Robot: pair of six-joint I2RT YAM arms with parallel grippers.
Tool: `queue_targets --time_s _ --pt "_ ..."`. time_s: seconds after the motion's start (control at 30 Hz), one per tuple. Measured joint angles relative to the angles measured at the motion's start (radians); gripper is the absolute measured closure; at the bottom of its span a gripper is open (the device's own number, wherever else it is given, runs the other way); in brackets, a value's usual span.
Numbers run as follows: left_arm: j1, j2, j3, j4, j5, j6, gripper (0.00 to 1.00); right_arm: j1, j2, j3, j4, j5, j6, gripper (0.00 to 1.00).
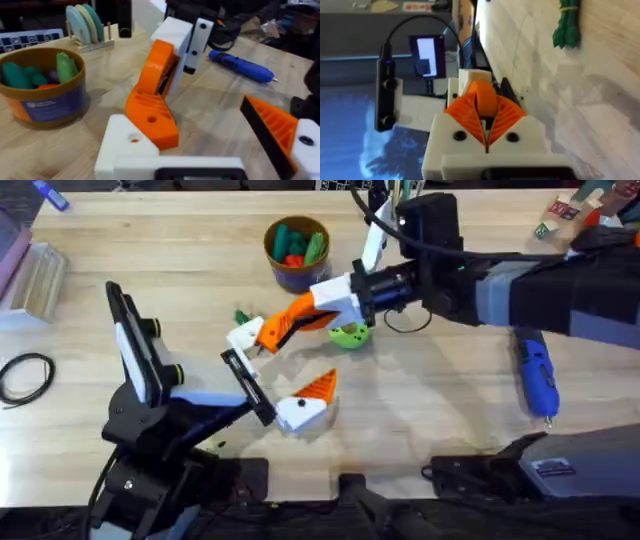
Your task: Pick up the gripper from the table and insert it into the empty holder that is missing its gripper. Then pick up a screw, insert it into the mounting hole, and use the screwdriver to tighten it. Finally, clean up the table by picking up the vegetable and placing it into the bucket.
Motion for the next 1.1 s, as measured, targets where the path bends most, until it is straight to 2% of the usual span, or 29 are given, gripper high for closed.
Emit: queue_targets --time_s 0.17,0.27,0.4,0.63,1.1 --pt "0.007 0.001 0.000 0.000 -0.039 -0.015 0.014 0.052 -0.015 0.002 0.054 0.144 0.038 0.994" --pt "0.005 0.001 0.000 0.002 -0.032 -0.014 0.015 0.085 -0.014 0.002 0.105 0.239 0.068 0.994" --pt "0.005 0.000 0.000 0.002 -0.047 -0.014 0.015 0.111 -0.014 0.002 0.124 0.303 0.089 0.994" --pt "0.005 0.000 0.000 0.002 -0.056 -0.015 0.015 0.119 -0.014 0.002 0.128 0.323 0.100 0.994" --pt "0.005 0.000 0.000 0.003 -0.058 -0.011 0.016 0.117 -0.014 0.002 0.127 0.290 0.076 0.994"
